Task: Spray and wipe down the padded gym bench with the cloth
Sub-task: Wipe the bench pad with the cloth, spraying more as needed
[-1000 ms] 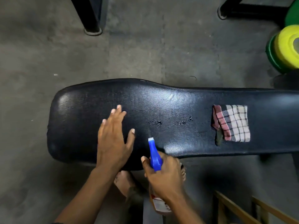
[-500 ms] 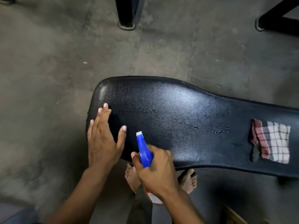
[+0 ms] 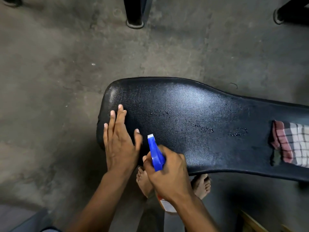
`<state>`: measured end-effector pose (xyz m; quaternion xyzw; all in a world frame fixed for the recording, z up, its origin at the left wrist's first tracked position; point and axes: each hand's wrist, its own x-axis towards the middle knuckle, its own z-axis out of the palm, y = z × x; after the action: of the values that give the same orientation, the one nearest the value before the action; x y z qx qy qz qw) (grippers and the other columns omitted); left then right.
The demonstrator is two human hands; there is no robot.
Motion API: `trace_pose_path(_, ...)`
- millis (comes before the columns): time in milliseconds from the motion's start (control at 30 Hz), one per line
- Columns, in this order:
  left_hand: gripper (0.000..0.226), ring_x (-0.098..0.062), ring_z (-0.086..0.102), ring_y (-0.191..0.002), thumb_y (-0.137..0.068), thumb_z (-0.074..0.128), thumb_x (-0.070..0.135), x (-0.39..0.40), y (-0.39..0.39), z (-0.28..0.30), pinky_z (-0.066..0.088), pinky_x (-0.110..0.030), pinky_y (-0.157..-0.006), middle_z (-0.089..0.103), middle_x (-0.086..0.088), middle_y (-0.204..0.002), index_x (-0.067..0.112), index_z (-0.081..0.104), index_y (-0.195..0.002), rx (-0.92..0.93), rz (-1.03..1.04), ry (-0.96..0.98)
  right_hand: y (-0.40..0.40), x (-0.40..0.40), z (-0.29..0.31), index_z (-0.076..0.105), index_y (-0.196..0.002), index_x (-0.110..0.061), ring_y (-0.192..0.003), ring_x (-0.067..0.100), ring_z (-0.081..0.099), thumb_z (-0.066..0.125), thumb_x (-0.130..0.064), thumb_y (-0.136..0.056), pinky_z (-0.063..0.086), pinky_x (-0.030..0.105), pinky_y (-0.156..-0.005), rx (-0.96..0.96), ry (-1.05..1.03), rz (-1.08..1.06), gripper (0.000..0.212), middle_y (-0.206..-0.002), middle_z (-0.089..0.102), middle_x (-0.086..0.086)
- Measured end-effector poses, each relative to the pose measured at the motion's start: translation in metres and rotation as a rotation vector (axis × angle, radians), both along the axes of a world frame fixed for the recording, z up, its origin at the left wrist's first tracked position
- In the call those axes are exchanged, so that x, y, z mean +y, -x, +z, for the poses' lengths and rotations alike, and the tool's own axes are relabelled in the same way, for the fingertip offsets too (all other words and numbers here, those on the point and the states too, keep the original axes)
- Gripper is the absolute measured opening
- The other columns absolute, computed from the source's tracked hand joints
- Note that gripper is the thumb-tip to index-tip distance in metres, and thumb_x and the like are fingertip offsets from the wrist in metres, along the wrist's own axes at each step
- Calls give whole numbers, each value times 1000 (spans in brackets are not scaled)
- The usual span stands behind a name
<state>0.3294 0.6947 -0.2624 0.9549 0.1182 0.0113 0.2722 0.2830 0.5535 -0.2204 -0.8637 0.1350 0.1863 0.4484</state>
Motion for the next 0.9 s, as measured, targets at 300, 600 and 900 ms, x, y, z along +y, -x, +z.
trace_pose_path(300, 76, -10, 12, -165, -91, 59, -4, -53, -17, 17, 4, -42, -136, 23, 7, -178, 13, 36, -161, 46, -187, 83, -2, -38, 12, 64, -103, -28, -80, 27, 70, 64, -55, -80, 60, 42, -79, -38, -43, -180, 35, -84, 75, -7)
trace_pose_path(600, 68, -16, 15, -167, -96, 55, -7, -138, -24, 28, 11, -46, -136, 25, 2, -178, 10, 40, -160, 82, -405, 115, -6, -107, 38, 67, -101, -26, -68, 20, 66, 64, -50, -84, 60, 41, -79, -200, -63, -335, 29, -80, 73, -10)
trace_pose_path(900, 56, -20, 27, -163, -104, 44, 29, -256, -5, 53, 20, -56, -134, 29, -1, -171, 20, 43, -159, 126, -735, 385, 9, -211, 67, 61, -97, -35, -62, 4, 64, 67, -46, -90, 43, 5, -62, -347, 39, -425, 14, -76, 69, -15)
